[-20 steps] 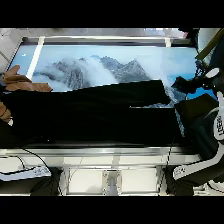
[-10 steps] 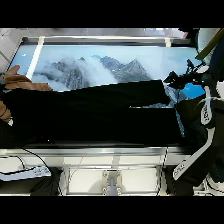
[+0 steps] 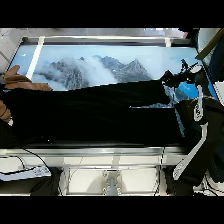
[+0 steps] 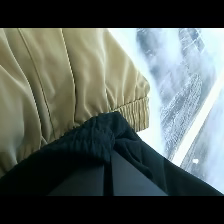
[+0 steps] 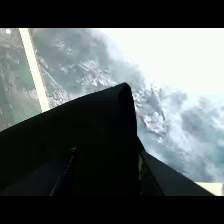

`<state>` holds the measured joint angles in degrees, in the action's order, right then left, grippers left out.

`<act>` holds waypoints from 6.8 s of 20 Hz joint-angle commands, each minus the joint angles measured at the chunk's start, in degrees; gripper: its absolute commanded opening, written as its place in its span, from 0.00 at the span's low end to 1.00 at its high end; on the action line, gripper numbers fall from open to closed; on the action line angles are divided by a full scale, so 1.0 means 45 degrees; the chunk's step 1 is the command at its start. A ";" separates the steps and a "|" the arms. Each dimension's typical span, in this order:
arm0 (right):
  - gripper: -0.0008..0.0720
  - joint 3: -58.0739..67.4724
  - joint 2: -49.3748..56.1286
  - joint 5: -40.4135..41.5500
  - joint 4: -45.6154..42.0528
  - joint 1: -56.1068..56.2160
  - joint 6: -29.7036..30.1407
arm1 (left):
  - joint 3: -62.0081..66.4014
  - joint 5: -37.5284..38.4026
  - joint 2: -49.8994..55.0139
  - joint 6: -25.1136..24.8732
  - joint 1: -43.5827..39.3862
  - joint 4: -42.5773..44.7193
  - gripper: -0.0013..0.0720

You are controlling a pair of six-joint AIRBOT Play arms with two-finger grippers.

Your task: Fold the clothes and pants, and hang the long-sleeved shirts on hangers.

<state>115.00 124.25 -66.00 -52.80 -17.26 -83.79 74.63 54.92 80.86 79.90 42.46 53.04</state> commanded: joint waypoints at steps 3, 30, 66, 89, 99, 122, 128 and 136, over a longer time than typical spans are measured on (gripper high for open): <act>0.57 0.0136 0.0126 0.0257 -0.0559 -0.0005 -0.0049 | -0.0005 -0.0015 0.0005 -0.0005 -0.0117 0.0005 0.03; 0.02 -0.0515 -0.2336 0.0714 -0.0670 -0.0136 0.0539 | 0.0029 -0.6679 0.1117 -0.1345 -0.2346 -0.3415 0.03; 0.58 -0.6343 -1.5086 -0.4041 -0.1977 -0.0282 0.0772 | -0.6693 0.1039 -0.0695 -0.4318 0.5829 -0.3099 0.83; 0.63 -1.7694 -1.7962 -0.3905 -0.2429 -0.5994 0.1608 | -0.6513 0.1763 -0.1302 -0.5950 0.5824 -0.5139 0.04; 0.63 -1.8102 -1.4387 -0.2191 -0.3614 -0.6790 0.2166 | -0.6513 0.1953 -0.1302 -0.5955 0.5824 -0.5134 0.03; 0.02 -1.8195 -1.4270 -0.2249 0.0364 -0.6790 0.3881 | -0.5931 0.3109 -0.1972 -0.5940 0.5829 -0.5129 0.03; 0.01 -1.4673 -1.6524 -0.4002 0.0277 -0.6460 0.2565 | -0.3662 0.4007 -0.3555 -0.4294 0.5780 -0.2997 0.03; 0.01 -0.9947 -1.1137 -0.1020 0.0204 -0.1715 0.0631 | 0.0374 0.1156 -0.2263 -0.0539 0.0811 0.1180 0.03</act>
<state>62.13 64.42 -75.99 -51.86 -31.59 -77.19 69.84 66.57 67.57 67.70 54.96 46.30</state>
